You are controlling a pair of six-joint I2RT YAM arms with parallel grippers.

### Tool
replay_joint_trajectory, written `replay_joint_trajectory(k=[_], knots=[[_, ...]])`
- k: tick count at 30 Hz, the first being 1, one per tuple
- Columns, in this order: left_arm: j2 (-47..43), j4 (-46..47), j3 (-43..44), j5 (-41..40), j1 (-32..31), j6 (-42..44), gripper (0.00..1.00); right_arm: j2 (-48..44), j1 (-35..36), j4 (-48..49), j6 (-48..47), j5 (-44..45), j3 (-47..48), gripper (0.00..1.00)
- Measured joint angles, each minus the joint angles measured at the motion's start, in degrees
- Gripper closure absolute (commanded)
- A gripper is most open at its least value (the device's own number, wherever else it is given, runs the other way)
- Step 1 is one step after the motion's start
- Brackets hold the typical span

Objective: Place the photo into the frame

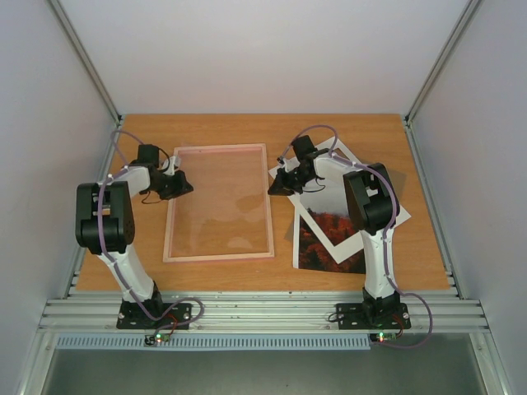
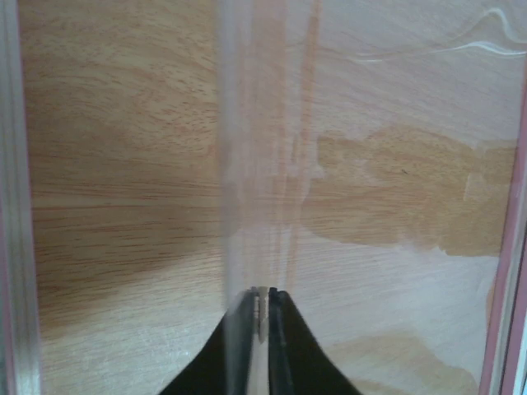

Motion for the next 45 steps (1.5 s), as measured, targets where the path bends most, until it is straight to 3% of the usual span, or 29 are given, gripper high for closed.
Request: replay_joint_trajectory(k=[12, 13, 16, 24, 45], knots=[[-0.22, -1.77, 0.20, -9.29, -3.02, 0.00, 0.33, 0.00, 0.33, -0.44, -0.02, 0.72, 0.50, 0.93], [-0.37, -2.05, 0.20, -10.36, -3.50, -0.17, 0.21, 0.00, 0.35, -0.44, -0.02, 0.79, 0.50, 0.93], [-1.05, -2.67, 0.26, -12.76, -4.68, 0.17, 0.02, 0.00, 0.35, -0.46, -0.04, 0.81, 0.50, 0.93], [-2.71, -6.34, 1.64, -21.97, -9.18, 0.52, 0.01, 0.00, 0.42, -0.59, -0.13, 1.03, 0.59, 0.93], [-7.02, -13.20, 2.45, -37.48, -11.82, 2.36, 0.01, 0.00, 0.44, -0.63, -0.20, 1.18, 0.59, 0.93]])
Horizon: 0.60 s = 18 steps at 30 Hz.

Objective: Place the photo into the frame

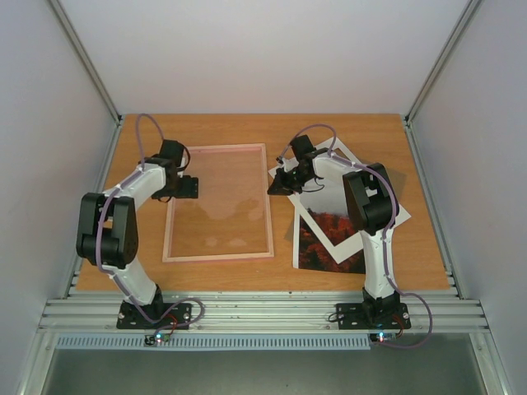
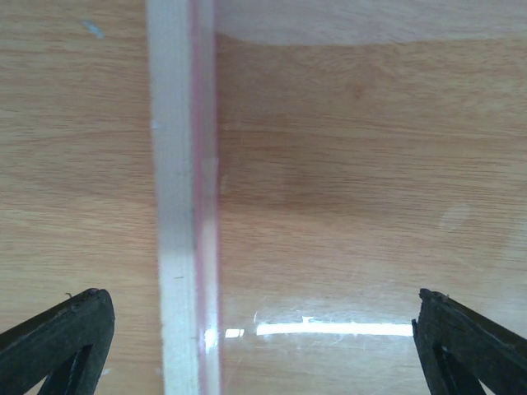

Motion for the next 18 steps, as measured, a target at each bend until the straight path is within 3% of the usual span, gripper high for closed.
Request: replay_joint_trajectory(k=[9, 18], knots=[[-3.74, -0.07, -0.46, -3.80, 0.22, 4.31, 0.01, -0.02, 0.02, 0.00, -0.24, 0.02, 0.00, 0.93], [-7.34, -1.90, -4.26, 1.81, 6.43, 12.20, 0.18, -1.20, 0.13, 1.42, -1.66, 0.24, -2.01, 0.93]])
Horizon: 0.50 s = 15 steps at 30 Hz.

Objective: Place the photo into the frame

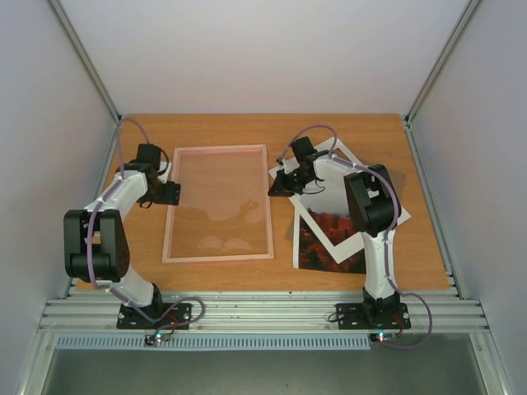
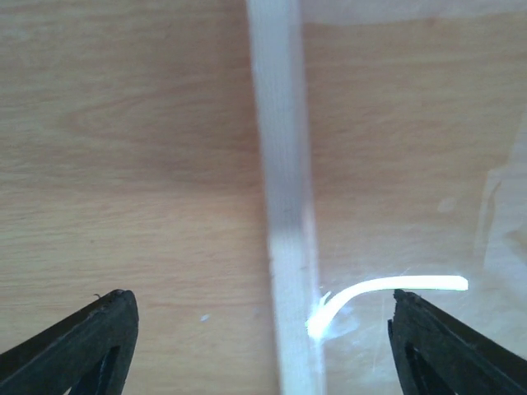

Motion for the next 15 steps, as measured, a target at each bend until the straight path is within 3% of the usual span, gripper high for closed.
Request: replay_joint_trajectory(k=[8, 15], knots=[[-0.04, -1.97, -0.59, 6.73, 8.15, 6.21, 0.44, -2.36, 0.02, 0.63, -2.23, -0.42, -4.00, 0.93], [0.79, -2.01, -0.39, 9.97, 9.11, 7.19, 0.45, -3.21, 0.02, 0.85, -3.23, -1.86, -5.84, 0.90]])
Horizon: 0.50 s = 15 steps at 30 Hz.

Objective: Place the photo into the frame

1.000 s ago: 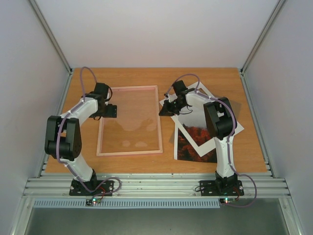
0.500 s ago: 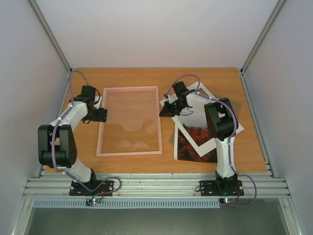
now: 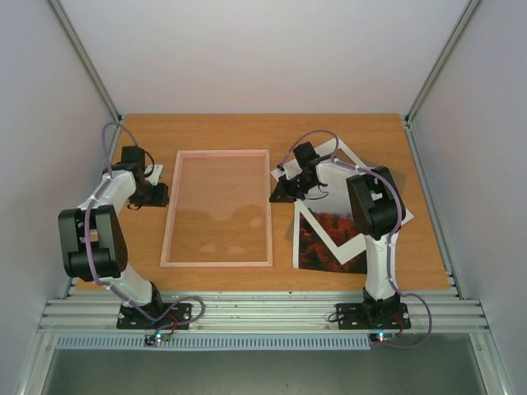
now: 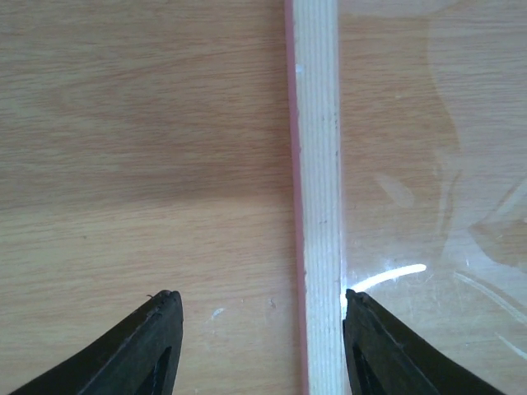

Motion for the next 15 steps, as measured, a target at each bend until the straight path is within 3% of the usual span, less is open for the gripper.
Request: replay_joint_trajectory(k=[9, 15], knots=[[3.48, 0.68, 3.54, 3.08, 0.00, -0.17, 0.38, -0.90, 0.02, -1.07, -1.40, -3.02, -0.48, 0.75], [3.23, 1.33, 6.95, 6.58, -1.46, 1.22, 0.29, -5.20, -0.92, -6.56, -6.08, -4.72, 3.56, 0.50]])
